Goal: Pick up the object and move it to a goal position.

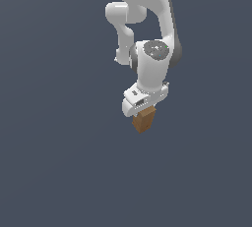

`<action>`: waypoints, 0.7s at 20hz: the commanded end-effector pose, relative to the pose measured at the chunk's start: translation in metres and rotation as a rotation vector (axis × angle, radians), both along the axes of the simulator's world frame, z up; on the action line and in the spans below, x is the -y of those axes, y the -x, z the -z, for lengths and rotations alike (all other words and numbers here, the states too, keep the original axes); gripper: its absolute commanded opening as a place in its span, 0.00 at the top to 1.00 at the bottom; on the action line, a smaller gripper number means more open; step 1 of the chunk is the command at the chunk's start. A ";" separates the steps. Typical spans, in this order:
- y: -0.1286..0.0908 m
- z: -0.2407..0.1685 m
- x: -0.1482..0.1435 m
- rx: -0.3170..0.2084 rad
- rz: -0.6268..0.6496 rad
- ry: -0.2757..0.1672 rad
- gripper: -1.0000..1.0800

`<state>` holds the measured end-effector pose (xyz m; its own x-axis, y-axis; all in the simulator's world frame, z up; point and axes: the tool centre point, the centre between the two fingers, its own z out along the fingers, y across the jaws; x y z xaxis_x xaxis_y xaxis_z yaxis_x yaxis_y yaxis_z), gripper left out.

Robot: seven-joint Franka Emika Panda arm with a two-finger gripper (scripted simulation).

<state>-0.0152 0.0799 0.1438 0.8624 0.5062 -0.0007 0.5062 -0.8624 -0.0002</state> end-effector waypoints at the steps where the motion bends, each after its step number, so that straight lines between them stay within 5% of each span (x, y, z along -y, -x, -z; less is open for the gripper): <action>1: 0.000 0.001 -0.001 0.001 -0.001 0.000 1.00; 14: 0.000 -0.005 0.001 0.001 0.000 0.000 1.00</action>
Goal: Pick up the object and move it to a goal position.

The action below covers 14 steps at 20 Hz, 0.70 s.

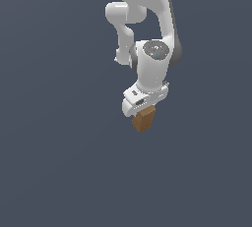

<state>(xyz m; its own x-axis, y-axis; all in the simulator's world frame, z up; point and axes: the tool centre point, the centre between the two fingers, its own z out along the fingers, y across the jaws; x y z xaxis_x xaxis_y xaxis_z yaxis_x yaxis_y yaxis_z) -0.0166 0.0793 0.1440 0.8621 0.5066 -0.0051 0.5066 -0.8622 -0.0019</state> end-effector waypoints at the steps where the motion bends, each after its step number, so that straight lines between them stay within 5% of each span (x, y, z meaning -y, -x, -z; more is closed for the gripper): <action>1: -0.001 -0.008 0.001 0.005 0.000 0.000 1.00; 14: 0.002 -0.102 0.016 0.005 0.000 -0.001 1.00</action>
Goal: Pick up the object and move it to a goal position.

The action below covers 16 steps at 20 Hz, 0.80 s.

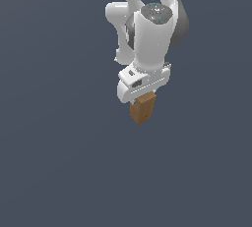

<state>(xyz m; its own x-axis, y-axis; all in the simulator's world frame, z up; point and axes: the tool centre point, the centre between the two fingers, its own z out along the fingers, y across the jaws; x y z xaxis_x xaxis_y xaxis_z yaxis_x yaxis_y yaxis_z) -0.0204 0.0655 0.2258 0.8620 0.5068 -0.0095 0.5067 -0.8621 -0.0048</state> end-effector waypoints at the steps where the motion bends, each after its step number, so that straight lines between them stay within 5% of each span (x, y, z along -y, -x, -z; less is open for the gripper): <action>1: -0.001 -0.031 0.004 0.010 0.000 -0.001 1.00; 16: 0.002 -0.195 0.030 0.010 0.000 -0.001 1.00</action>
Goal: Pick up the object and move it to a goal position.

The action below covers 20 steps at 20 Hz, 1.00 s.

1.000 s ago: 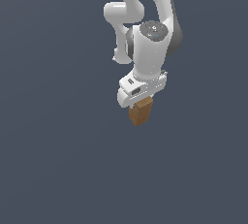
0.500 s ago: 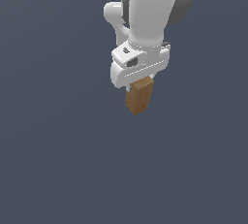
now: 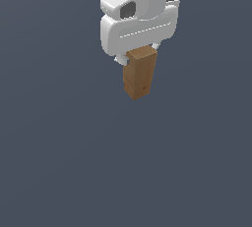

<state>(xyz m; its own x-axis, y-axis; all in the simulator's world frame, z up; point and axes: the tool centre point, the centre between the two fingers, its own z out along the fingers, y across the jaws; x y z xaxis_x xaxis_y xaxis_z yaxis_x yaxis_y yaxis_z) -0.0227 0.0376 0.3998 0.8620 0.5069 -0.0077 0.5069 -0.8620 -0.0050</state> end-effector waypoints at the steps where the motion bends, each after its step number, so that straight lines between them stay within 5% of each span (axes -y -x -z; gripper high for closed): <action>1: 0.000 -0.031 0.004 0.009 0.000 0.000 1.00; 20: -0.004 -0.149 0.023 0.009 0.000 0.000 1.00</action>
